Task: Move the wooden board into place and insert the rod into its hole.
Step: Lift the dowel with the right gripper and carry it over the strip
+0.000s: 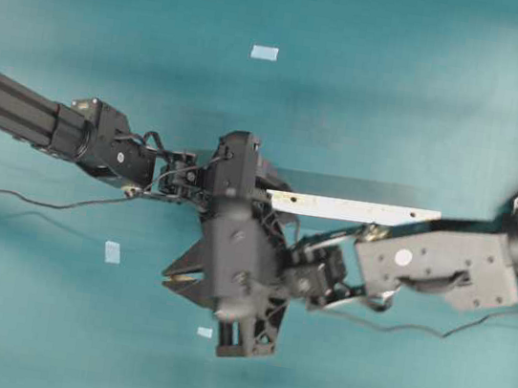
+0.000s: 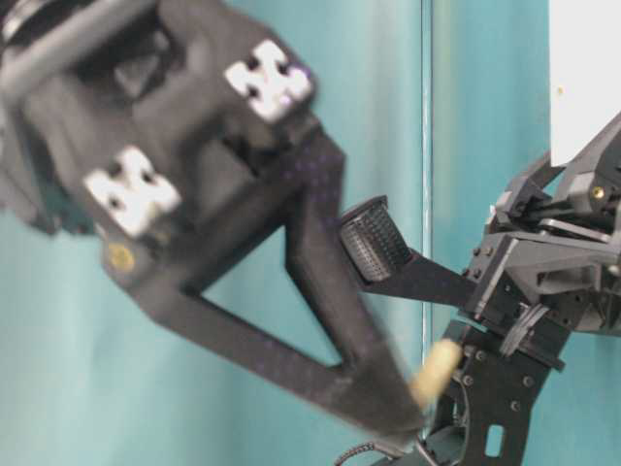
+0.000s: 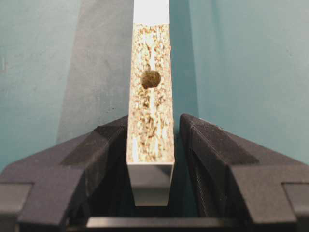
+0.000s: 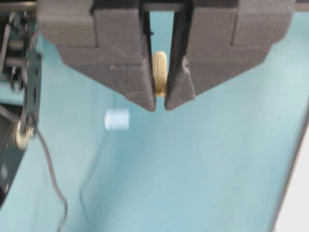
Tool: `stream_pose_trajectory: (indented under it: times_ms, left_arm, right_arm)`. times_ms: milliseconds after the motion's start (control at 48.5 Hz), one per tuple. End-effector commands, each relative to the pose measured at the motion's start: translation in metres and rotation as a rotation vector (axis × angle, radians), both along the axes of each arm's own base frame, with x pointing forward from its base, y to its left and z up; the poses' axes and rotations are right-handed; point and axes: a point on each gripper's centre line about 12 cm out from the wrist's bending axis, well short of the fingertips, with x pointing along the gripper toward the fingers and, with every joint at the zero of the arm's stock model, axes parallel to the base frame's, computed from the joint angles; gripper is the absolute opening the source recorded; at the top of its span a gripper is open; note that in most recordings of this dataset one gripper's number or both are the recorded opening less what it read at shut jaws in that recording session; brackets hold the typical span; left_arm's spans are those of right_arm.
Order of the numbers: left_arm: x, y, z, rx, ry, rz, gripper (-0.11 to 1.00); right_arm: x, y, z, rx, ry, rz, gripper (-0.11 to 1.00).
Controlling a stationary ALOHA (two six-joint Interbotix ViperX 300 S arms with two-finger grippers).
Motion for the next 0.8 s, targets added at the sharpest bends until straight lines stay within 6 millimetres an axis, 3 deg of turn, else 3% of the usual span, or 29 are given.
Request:
stream_pose_trajectory:
  times_ms: [0,268,516,640,784]
  left_arm:
    - [-0.003,-0.004,-0.002,0.0,0.025,-0.008,0.48]
    - [-0.001,-0.004,-0.004,0.0,0.025,-0.008,0.48]
    - [0.006,-0.004,0.002,-0.001,0.002,-0.008,0.48]
    - [0.009,-0.004,0.004,-0.001,-0.008,-0.008,0.48]
    - [0.011,-0.004,0.004,-0.001,-0.011,-0.008,0.47]
  right_arm:
    - [-0.006,-0.006,0.025,0.045,-0.128,0.02,0.1]
    - [-0.028,-0.038,0.045,0.082,-0.277,0.003,0.1]
    - [-0.071,-0.066,0.066,0.045,-0.425,0.003,0.1]
    - [-0.096,-0.074,0.065,0.021,-0.467,0.004,0.1]
    - [-0.12,-0.085,0.049,0.013,-0.441,-0.023,0.1]
